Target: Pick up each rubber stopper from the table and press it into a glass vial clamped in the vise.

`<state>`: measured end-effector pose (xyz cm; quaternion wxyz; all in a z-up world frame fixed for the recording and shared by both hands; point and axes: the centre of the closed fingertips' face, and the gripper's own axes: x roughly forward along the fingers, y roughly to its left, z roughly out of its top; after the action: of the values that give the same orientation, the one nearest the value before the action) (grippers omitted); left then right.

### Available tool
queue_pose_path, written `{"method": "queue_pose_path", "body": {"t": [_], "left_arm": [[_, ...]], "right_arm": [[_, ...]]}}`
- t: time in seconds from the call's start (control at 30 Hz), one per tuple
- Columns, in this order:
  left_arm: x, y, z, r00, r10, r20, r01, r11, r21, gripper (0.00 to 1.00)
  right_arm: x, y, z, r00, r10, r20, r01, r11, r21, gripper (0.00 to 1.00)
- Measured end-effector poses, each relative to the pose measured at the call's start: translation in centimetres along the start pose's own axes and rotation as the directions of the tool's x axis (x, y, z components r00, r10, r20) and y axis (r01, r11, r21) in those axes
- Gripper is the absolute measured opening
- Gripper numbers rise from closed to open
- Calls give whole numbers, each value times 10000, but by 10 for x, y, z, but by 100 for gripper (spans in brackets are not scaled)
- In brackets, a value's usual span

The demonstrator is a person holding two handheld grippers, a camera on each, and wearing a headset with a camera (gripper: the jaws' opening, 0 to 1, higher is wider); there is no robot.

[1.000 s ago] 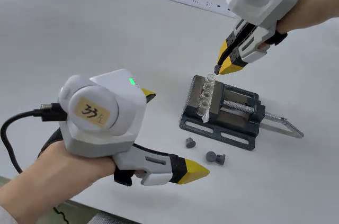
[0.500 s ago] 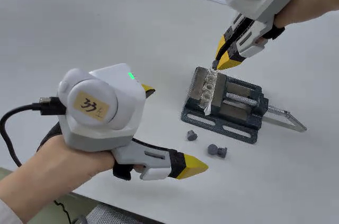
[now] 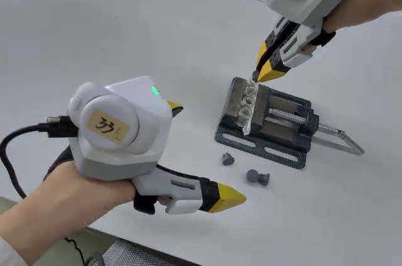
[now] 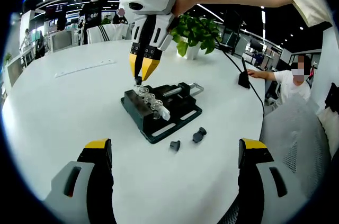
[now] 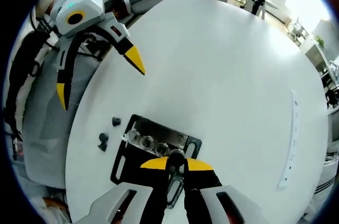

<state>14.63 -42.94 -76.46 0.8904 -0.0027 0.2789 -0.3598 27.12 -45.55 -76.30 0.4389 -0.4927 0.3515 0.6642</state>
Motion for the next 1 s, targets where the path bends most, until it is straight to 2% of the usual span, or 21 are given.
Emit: {"method": "queue_pose_path", "body": {"t": [0.33, 0.5, 0.7, 1.0], "left_arm": [[2, -1, -3, 10000, -3, -28, 3, 10000, -100, 99], [3, -3, -3, 10000, -10, -13, 9, 9999, -104, 99], [3, -3, -4, 10000, -22, -4, 22, 9999, -147, 99], [3, -2, -5, 10000, 18, 47, -17, 9997, -243, 99]], "right_arm": [[0, 6, 3, 9998, 86, -179, -87, 9999, -71, 6], [1, 6, 2, 9988, 159, -456, -163, 9998, -67, 5], [2, 3, 1, 9975, 248, -664, -220, 9988, 430, 4], [4, 1, -1, 9978, 210, -636, -125, 9913, 1307, 4]]}}
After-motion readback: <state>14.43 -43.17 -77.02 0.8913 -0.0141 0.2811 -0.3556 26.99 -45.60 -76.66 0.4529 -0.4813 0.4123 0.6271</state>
